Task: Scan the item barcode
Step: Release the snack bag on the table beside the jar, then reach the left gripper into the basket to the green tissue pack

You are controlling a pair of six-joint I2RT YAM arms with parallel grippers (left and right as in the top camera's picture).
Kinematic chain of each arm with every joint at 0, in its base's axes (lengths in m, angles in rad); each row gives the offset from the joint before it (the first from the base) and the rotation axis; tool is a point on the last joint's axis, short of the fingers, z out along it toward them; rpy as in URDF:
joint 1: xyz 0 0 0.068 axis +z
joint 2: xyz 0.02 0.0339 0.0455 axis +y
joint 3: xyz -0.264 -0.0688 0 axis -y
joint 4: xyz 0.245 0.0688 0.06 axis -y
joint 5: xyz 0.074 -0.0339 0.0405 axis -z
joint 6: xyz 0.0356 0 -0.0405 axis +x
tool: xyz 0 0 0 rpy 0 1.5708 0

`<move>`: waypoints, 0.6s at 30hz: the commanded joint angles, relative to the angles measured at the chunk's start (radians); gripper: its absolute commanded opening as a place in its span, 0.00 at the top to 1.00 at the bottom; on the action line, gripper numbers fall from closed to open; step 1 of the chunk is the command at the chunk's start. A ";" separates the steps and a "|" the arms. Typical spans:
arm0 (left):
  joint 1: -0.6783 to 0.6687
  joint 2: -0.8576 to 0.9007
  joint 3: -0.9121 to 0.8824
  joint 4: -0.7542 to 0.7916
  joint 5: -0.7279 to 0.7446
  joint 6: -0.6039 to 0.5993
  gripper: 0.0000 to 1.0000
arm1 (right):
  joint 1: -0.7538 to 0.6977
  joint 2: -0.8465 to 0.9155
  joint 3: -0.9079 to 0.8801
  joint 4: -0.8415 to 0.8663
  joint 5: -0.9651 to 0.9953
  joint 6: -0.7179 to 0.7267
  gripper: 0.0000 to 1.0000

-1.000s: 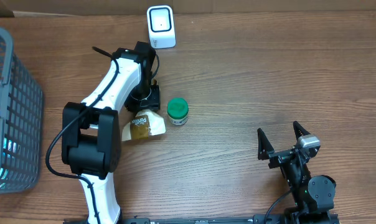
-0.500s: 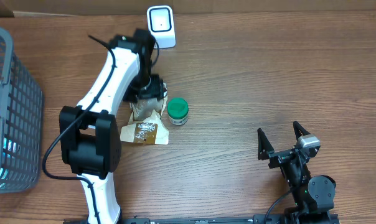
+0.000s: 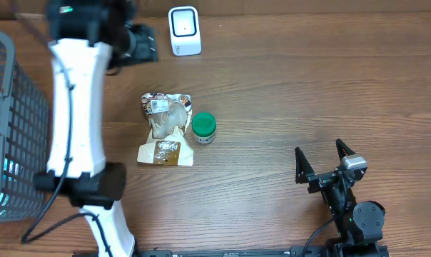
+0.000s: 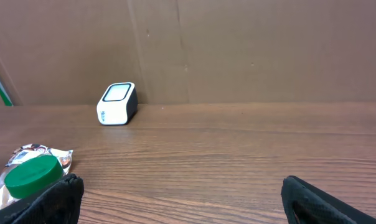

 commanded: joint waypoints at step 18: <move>0.802 -0.263 -0.076 -0.010 0.012 -0.061 0.27 | -0.004 -0.010 -0.010 0.004 -0.005 0.003 0.00</move>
